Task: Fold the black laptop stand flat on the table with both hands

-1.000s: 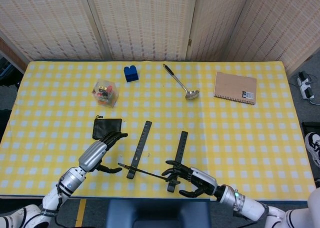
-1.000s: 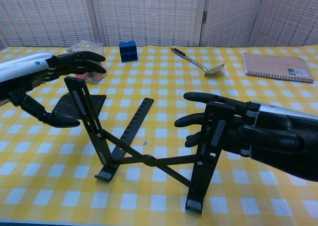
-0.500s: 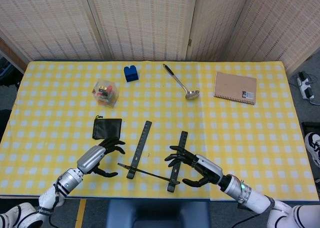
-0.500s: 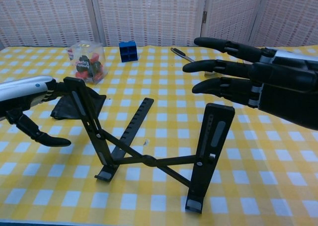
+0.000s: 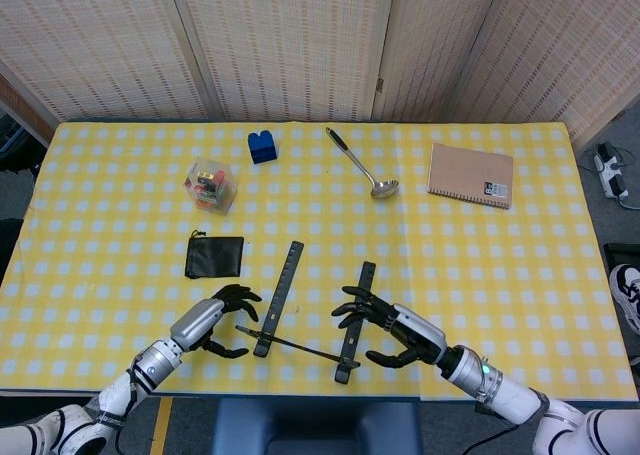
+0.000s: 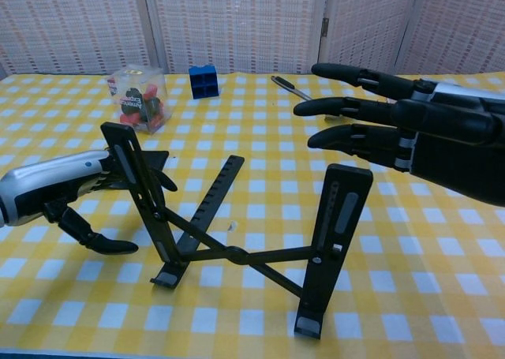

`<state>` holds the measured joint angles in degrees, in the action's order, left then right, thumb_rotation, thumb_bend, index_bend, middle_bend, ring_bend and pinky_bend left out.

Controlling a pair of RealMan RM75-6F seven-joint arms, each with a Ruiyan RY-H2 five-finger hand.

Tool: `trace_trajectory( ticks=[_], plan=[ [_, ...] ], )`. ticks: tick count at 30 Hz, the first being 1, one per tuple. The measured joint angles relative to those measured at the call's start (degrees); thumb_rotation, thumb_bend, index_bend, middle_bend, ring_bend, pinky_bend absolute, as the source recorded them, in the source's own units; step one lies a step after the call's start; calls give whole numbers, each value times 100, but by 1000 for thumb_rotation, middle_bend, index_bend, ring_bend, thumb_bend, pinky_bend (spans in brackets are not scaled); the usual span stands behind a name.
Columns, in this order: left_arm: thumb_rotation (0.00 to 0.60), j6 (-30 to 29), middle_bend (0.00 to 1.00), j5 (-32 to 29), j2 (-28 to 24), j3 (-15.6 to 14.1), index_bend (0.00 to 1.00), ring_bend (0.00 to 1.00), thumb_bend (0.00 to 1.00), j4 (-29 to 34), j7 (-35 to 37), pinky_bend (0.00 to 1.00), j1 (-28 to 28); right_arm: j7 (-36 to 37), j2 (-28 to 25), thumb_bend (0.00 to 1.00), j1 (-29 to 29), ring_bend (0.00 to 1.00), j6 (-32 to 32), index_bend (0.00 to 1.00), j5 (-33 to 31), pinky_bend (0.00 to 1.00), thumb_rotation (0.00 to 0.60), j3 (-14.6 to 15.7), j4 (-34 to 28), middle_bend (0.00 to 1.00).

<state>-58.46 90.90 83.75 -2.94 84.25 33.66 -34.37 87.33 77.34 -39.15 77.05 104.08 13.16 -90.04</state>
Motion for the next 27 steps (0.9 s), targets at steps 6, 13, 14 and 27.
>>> trace_trajectory(
  ticks=[6,13,14,27],
  plan=[
    [600,85,246,-44,200,38,458,122,357,-143,20,31,-57,64,25,386,15,246,-39,33,-17,20,503,-15,45,211],
    [600,157,246,-119,350,47,481,128,399,-301,-42,32,-79,161,55,385,36,246,-82,33,-58,20,503,-35,119,211],
    [600,156,246,-127,362,44,481,128,398,-315,-46,32,-73,167,57,385,36,245,-91,33,-59,20,503,-37,125,211],
    [600,98,255,-169,466,30,534,135,398,-425,-92,32,-16,211,93,386,62,246,-135,33,-62,20,503,-63,183,211]
  ],
)
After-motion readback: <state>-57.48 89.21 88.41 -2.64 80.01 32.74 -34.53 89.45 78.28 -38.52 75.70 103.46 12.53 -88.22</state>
